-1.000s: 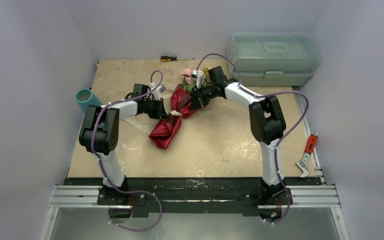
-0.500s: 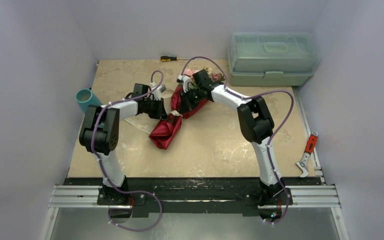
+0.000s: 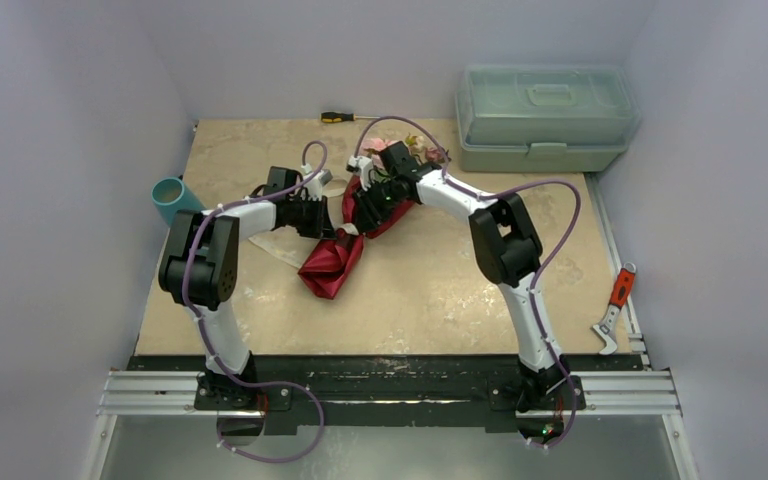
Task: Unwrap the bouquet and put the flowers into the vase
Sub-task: Untie the ribbon from the wrapping paper.
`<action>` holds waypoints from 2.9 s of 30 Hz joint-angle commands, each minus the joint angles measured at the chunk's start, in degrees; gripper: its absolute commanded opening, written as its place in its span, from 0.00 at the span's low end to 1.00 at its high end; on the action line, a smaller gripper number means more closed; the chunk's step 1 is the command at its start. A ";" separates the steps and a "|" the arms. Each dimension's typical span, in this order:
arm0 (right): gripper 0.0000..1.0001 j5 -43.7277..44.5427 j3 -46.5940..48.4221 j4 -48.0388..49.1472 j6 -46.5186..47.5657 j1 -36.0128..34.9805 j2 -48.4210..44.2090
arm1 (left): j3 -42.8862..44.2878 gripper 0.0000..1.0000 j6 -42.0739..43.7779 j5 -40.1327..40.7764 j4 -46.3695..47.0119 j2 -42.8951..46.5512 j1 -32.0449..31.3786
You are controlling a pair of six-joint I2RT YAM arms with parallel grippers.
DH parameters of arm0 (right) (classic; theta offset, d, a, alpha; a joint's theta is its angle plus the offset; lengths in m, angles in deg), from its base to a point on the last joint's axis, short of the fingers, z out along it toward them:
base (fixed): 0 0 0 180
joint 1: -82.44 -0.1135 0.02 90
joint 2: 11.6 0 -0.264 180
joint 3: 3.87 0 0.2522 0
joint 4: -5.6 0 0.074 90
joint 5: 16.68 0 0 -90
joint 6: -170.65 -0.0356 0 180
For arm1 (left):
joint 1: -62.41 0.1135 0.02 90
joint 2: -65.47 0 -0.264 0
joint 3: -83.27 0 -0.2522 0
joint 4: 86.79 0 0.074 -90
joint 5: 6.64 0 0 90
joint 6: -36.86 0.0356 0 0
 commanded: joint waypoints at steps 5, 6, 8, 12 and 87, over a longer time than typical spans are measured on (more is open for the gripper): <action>0.07 4.44 1.39 -2.32 4.69 -1.45 -1.41 | 0.17 0.00 3.00 7.55 -3.00 -1.60 0.17; 0.03 4.98 1.28 -2.39 4.91 -1.23 -1.86 | 0.06 0.00 3.04 7.76 -3.15 -1.58 0.18; 0.00 5.29 0.54 -2.00 4.58 -0.62 -3.26 | -0.25 0.00 3.16 8.20 -3.23 -1.31 0.18; 0.00 4.43 -1.56 0.29 1.20 1.75 -6.12 | -0.96 0.00 3.36 8.96 -3.28 -1.11 0.18; 0.00 -9.65 -7.00 2.91 -3.07 8.11 -4.29 | 27.48 0.00 0.08 -26.88 7.45 11.28 -7.90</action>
